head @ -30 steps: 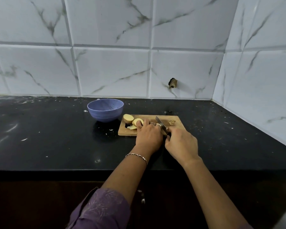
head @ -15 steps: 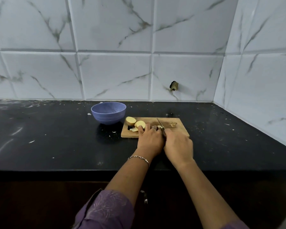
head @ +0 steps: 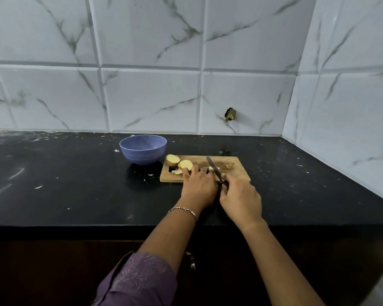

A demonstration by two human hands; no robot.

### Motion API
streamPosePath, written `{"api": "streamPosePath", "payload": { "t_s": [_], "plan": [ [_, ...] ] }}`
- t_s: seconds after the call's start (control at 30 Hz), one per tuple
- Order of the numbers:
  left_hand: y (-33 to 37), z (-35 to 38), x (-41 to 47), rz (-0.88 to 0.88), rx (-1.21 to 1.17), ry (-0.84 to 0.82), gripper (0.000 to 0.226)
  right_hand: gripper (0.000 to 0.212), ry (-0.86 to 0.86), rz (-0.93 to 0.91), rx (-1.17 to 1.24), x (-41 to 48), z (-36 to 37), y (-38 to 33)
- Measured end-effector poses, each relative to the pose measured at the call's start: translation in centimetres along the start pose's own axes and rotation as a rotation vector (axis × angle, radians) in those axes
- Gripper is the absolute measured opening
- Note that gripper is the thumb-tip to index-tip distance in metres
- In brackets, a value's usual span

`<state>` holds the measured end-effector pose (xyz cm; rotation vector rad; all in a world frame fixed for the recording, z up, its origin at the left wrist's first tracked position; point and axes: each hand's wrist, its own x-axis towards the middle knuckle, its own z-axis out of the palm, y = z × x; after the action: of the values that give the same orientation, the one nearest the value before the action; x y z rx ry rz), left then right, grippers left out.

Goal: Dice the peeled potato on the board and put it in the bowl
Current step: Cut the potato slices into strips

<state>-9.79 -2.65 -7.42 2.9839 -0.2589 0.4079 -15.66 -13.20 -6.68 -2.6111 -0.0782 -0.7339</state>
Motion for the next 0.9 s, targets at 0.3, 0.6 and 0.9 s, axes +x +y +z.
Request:
{"api": "streamPosePath", "payload": {
  "t_s": [0.3, 0.6, 0.9],
  "plan": [
    [0.0, -0.4, 0.0, 0.012, -0.006, 0.004, 0.035, 0.015, -0.045, -0.077, -0.098, 0.8, 0.7, -0.4],
    [-0.1, -0.3, -0.1, 0.016, -0.006, 0.002, 0.033, 0.018, -0.071, -0.092, -0.139, 1.8, 0.7, -0.4],
    [-0.3, -0.2, -0.2, 0.036, 0.032, -0.002, 0.038, 0.024, -0.065, -0.243, -0.278, 1.6, 0.8, -0.9]
  ]
}}
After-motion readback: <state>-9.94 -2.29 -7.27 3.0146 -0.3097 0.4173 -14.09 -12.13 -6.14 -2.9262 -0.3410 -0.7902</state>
